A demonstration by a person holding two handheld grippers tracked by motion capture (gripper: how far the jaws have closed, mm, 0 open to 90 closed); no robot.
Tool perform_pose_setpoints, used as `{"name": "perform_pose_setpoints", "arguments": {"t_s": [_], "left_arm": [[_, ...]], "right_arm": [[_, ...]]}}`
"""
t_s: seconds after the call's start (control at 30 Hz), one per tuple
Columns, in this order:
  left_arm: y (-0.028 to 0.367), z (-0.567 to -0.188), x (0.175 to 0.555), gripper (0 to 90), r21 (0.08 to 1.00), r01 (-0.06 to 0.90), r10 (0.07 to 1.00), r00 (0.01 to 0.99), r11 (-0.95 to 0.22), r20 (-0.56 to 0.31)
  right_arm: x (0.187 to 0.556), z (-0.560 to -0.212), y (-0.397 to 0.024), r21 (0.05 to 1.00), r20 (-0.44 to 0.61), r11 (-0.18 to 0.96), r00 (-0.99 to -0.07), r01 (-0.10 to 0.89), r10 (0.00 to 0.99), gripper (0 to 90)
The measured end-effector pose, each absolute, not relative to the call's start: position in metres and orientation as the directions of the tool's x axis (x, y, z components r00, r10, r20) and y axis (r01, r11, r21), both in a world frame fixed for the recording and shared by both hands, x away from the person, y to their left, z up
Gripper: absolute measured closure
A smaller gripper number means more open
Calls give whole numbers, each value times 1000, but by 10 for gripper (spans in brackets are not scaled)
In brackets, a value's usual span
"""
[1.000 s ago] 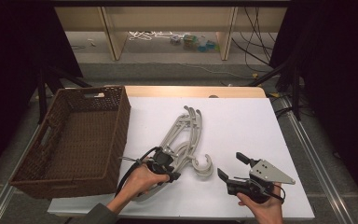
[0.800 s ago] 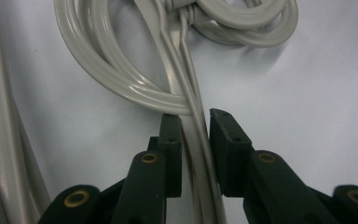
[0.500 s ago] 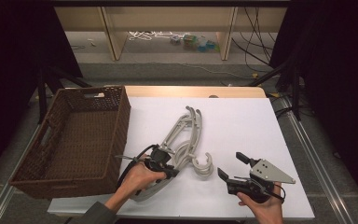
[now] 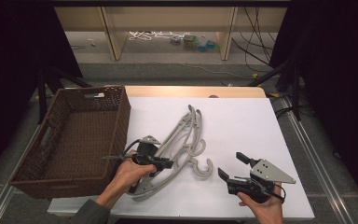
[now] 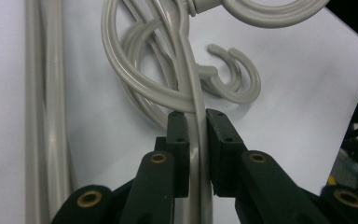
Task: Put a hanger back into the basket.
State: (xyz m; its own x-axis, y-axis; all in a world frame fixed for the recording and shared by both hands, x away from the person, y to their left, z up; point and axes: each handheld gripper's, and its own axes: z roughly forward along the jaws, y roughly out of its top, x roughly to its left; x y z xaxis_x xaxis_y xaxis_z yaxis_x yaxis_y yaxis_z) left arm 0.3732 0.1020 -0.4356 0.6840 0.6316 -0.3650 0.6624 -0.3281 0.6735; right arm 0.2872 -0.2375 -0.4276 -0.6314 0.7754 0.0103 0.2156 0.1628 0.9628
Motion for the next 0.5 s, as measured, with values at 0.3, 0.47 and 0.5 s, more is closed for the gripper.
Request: {"name": "perform_pose_setpoints", "arguments": {"t_s": [0.3,0.47,0.5], "left_arm": [[117,-418,375,813,711,678,595,653,-185,-468],[122,-404,374,813,740,658,565,666,-139,-487],[123,-401,374,813,744,655,561,668,-132,-488]], "right_arm": [[287,-428,-238,960,10,169,-630,223,777,183],[288,-429,-237,965,14,153,-630,211,776,183],[288,-429,-237,965,14,153,-630,211,776,183]]}}
